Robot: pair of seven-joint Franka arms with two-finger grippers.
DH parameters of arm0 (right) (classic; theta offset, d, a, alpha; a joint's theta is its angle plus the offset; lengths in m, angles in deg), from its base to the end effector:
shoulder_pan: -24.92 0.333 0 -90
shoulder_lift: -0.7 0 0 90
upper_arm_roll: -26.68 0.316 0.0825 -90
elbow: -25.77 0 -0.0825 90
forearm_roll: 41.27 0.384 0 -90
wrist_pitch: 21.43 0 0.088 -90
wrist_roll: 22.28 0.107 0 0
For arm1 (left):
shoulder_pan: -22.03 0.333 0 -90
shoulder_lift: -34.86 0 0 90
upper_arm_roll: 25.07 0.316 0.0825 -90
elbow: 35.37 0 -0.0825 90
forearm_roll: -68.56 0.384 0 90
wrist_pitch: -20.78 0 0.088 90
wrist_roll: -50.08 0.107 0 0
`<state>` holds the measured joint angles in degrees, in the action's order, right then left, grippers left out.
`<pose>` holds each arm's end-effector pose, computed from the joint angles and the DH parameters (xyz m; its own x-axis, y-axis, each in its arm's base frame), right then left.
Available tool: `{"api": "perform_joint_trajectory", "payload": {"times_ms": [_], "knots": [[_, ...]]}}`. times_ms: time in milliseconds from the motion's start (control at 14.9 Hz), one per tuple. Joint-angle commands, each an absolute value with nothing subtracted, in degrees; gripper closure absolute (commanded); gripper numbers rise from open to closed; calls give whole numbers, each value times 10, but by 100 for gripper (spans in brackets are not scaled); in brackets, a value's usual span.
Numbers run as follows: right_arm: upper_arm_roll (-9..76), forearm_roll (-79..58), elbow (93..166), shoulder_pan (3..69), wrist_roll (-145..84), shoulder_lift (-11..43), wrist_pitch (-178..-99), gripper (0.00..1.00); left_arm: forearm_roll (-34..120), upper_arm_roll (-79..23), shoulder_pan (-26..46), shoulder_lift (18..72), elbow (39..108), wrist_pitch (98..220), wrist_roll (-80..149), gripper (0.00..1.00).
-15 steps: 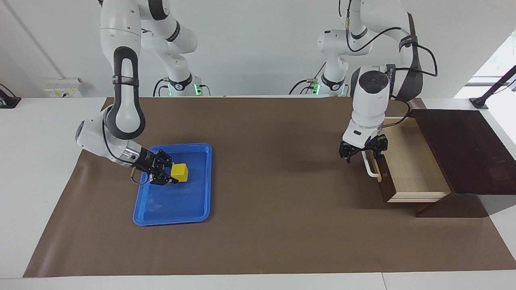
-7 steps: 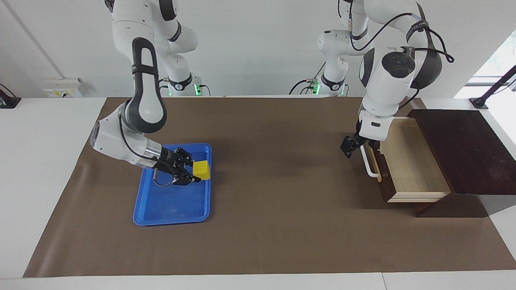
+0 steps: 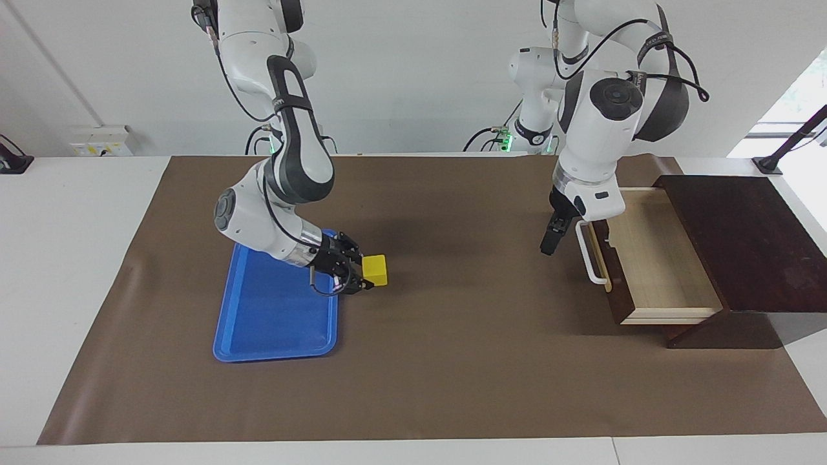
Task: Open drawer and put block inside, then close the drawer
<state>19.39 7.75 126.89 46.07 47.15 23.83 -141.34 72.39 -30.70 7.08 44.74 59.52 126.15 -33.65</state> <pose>0.6229 0.1991 0.3439 0.1171 -0.7735 -0.6229 -0.9912 -0.1303 -0.0245 0.5807 -0.2083 0.5065 0.4650 0.8840 0.0487 0.8849 -0.4658 0.0057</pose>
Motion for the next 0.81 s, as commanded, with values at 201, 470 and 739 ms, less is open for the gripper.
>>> {"api": "perform_joint_trajectory", "payload": {"times_ms": [201,470,739], "knots": [[192,63,1204,530,513,264,-1421,100,713,-294,10,552,435,1218,-561,0],[192,65,1189,558,552,270,-1438,100,710,-296,-32,569,427,1204,-639,0],[194,71,1188,570,621,276,-1459,100,712,-294,-64,518,536,1266,-745,0]]}}
